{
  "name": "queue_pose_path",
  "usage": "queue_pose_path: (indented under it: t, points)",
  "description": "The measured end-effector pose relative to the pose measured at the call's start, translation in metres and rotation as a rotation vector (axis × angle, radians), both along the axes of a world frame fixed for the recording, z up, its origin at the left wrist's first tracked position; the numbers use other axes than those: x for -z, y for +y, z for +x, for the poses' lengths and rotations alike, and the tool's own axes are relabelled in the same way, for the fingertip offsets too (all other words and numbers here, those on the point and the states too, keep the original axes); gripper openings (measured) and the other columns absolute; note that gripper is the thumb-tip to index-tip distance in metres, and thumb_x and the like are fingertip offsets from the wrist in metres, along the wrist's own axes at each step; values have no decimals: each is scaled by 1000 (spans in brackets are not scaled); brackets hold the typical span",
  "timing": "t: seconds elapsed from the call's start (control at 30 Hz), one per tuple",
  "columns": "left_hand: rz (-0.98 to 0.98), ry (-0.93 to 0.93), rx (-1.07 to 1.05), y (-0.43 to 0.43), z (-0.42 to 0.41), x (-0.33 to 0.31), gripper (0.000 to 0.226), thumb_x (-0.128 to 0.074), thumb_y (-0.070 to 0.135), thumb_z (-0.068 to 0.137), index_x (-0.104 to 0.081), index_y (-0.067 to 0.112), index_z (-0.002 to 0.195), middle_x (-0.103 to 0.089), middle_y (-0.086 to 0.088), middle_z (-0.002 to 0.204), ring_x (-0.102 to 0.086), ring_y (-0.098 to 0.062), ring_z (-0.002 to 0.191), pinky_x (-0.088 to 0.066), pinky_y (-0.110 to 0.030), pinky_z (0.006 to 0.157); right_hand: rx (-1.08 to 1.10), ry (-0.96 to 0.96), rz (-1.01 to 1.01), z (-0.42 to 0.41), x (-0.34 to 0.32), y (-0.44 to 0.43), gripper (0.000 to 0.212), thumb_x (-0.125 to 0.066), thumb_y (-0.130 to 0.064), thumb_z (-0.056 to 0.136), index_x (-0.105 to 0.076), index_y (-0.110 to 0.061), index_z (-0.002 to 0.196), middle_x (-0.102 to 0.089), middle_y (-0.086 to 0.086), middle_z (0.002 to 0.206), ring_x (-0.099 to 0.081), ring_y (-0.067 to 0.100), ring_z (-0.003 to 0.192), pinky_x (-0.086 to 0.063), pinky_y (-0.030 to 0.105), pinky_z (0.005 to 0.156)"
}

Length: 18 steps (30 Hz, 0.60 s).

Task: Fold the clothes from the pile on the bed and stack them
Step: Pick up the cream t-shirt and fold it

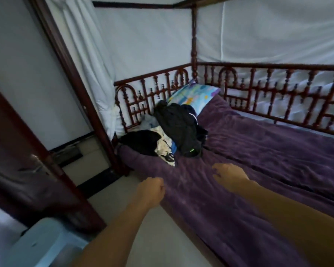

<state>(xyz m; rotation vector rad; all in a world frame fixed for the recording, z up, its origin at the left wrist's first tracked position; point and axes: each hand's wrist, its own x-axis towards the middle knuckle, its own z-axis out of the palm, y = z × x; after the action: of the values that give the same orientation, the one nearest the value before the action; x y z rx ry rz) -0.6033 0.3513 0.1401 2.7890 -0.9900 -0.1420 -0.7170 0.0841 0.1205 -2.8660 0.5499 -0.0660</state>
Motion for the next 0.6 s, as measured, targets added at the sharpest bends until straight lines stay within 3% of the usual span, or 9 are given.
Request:
queue_pose_path:
  t: [0.23,0.6]
  points:
    - [58,29,-23,56,101,-15,20,-49,27,95,-62,14,102,-66,-11,106,-62,-29,98,-45,-33,75,-52,-7,64,111,3,54,33,-48,-38,94,-53,-32,125,-62,-3,123,-58,25,109,-46,33,83]
    - [100,165,24,16,266,42,21,-44,26,97,-60,13,101,-62,-5,110,-58,-22,103,-42,-29,82,12,133,142,263,76,-5,32,-48,-36,93,-54,-31,124,-61,-1,124,-58,25,109,-45,34,84]
